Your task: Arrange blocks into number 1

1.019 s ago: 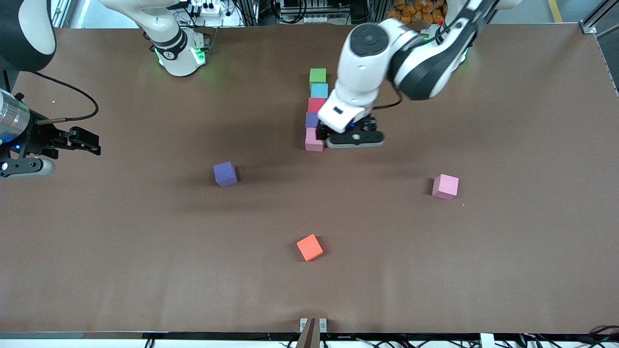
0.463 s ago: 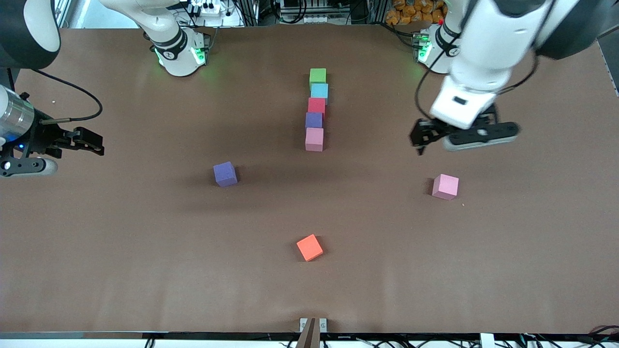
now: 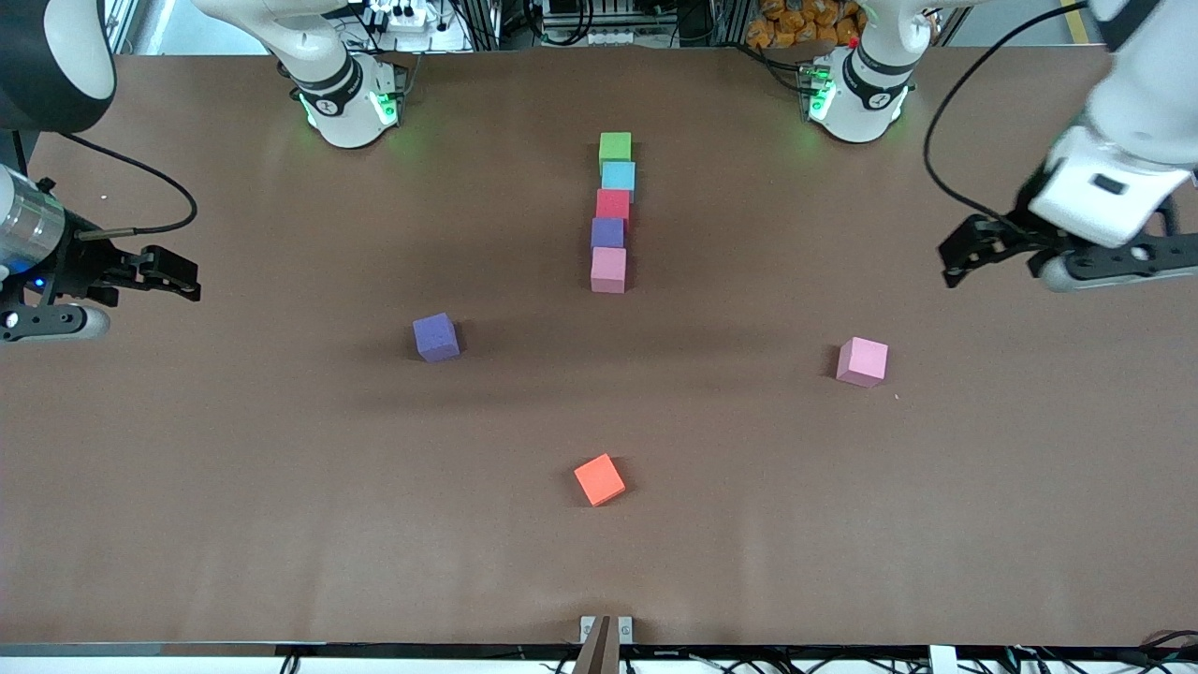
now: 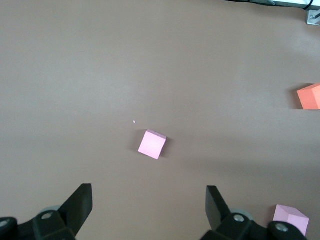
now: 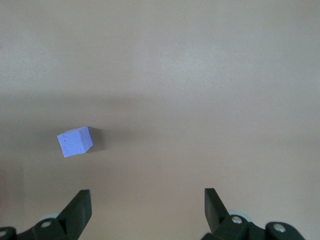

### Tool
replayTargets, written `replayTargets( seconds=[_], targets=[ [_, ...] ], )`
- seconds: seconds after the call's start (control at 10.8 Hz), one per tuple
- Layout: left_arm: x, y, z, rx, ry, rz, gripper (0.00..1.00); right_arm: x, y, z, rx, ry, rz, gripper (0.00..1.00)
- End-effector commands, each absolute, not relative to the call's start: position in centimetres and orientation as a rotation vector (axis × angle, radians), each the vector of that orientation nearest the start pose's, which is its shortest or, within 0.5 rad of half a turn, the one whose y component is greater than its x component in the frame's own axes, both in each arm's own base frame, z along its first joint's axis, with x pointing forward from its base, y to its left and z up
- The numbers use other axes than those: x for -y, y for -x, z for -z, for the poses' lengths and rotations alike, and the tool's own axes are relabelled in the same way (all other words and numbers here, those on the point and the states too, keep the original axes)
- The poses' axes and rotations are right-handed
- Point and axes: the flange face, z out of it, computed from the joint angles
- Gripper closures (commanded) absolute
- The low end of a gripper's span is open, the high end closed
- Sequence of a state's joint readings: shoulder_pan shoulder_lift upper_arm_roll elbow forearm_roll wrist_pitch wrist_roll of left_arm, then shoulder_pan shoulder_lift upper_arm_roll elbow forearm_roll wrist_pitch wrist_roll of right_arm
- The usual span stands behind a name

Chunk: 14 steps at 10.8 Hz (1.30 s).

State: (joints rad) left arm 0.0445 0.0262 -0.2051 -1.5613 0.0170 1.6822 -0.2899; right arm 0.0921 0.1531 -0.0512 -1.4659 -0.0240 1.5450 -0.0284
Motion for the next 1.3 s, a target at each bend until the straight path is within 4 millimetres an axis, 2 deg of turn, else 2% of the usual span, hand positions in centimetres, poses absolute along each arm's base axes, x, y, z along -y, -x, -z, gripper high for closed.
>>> replayTargets(
  seconds=[0.0, 0.09, 0.28, 0.74, 0.93, 1.2],
  targets=[
    [4.8, -55.8, -63.3, 0.197, 3.182, 0.081, 0.00, -2.4, -59.4, -58.8, 0.096, 3.175, -0.114, 0.00],
    [2.0, -55.3, -63.8, 0.147, 3.177, 0.059, 0.00, -2.4, -59.4, -58.8, 0.093, 3.176, -0.113, 0.00],
    [-0.5, -54.9, -64.4, 0.119, 3.178, 0.074, 0.00, -2.6, -59.4, -58.8, 0.093, 3.174, -0.116, 0.00],
    [0.7, -54.7, -64.6, 0.080, 3.172, 0.079, 0.00, -2.8, -59.2, -59.0, 0.093, 3.176, -0.116, 0.00],
    [4.1, -54.3, -65.2, -0.037, 3.175, 0.092, 0.00, -3.1, -59.3, -58.9, 0.091, 3.178, -0.120, 0.00],
    [6.2, -54.2, -64.7, -0.112, 3.129, 0.081, 0.00, -3.1, -59.2, -58.9, 0.090, 3.178, -0.123, 0.00]
  ],
)
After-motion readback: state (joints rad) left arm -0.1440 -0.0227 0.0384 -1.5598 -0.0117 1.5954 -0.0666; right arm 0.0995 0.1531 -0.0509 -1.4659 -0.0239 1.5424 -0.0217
